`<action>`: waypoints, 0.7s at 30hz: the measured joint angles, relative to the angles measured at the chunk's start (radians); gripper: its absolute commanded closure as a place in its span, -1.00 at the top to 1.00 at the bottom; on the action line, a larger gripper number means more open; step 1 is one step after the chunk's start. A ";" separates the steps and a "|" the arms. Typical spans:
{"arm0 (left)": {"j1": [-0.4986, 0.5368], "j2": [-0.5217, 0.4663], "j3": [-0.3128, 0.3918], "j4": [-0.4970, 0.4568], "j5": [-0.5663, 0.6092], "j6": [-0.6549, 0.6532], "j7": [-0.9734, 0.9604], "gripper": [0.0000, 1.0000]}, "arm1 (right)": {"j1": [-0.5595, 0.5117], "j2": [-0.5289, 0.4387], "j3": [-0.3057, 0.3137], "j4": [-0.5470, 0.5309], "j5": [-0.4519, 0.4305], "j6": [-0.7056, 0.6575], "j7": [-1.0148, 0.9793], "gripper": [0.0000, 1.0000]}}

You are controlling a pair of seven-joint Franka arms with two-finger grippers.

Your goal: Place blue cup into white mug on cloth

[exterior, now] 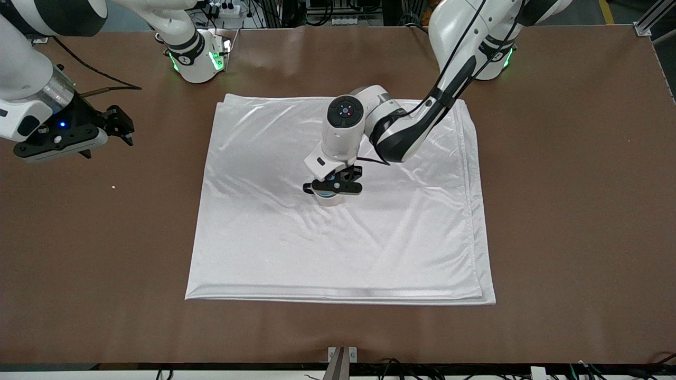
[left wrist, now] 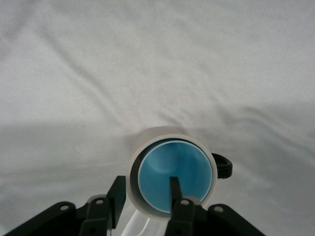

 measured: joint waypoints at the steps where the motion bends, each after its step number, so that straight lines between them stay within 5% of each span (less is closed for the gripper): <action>1: 0.000 -0.004 0.004 0.005 0.000 0.000 0.000 1.00 | 0.000 0.000 -0.001 0.002 0.000 0.000 0.010 0.85; 12: 0.046 -0.198 0.049 0.042 0.003 -0.188 0.007 1.00 | -0.003 0.000 -0.001 0.021 0.001 -0.004 0.183 1.00; 21: 0.201 -0.363 0.059 0.040 0.004 -0.349 0.180 1.00 | -0.006 0.005 -0.001 0.045 0.005 -0.004 0.274 1.00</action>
